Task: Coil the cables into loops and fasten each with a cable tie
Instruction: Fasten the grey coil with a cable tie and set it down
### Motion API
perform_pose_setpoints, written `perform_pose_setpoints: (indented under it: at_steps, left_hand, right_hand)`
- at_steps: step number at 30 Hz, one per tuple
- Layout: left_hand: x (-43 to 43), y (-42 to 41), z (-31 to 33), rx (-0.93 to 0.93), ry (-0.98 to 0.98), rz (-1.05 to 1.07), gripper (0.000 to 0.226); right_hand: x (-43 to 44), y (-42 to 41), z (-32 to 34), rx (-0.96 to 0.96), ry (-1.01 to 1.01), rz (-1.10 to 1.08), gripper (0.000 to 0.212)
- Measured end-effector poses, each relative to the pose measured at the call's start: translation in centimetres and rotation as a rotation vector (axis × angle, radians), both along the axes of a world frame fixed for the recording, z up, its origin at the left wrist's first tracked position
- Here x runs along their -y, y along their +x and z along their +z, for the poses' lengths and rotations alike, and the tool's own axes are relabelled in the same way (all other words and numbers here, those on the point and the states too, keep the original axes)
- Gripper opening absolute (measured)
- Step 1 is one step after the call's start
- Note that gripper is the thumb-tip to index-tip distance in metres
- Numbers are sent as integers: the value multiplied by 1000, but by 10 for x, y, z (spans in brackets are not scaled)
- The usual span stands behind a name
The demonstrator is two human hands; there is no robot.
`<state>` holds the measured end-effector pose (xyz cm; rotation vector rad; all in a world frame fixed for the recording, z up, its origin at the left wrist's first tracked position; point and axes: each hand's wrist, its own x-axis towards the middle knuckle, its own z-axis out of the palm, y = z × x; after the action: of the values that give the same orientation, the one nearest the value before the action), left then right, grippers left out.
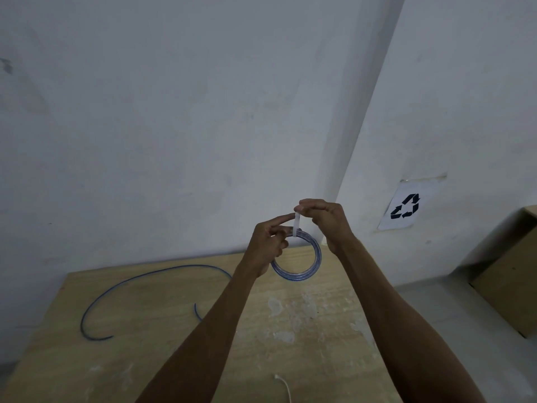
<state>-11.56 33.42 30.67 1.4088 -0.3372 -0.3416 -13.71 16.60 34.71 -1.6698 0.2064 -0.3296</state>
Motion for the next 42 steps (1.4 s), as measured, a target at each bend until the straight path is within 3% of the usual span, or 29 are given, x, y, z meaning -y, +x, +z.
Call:
perform_pose_setpoints:
  at_steps: [5,10,20,26,30,33,35,39,42]
  left_hand:
    - [0,-4,9,64,26,20,38]
    - [3,-9,7,155,106,40,44]
    - [0,-6,7,208,191,-30,34]
    - [1,-13,-4,269,212,31,32]
    - [4,-12,-8,360,280,58,32]
    - [4,-7,-3,451,343,88,32]
    - [2,0,-4,425,325,163,31]
    - [-5,13,-1,325,252,323,29]
    - [-6,21,6,227,158,332,28]
  right_hand:
    - [-2,2,1,8,-76,4,20]
    - [1,3,3,11,-92,-33,24]
    - [0,3,7,-27,-90,-69,16]
    - [8,13,16,1,-99,-185,13]
    - [12,24,12,-14,-158,-239,10]
    - [5,24,6,29,-84,-269,9]
    - [-2,18,6,35,-18,-226,16]
    - [-9,3,6,-153,110,-11,39]
    - [-13,-10,-5,-92,103,69,30]
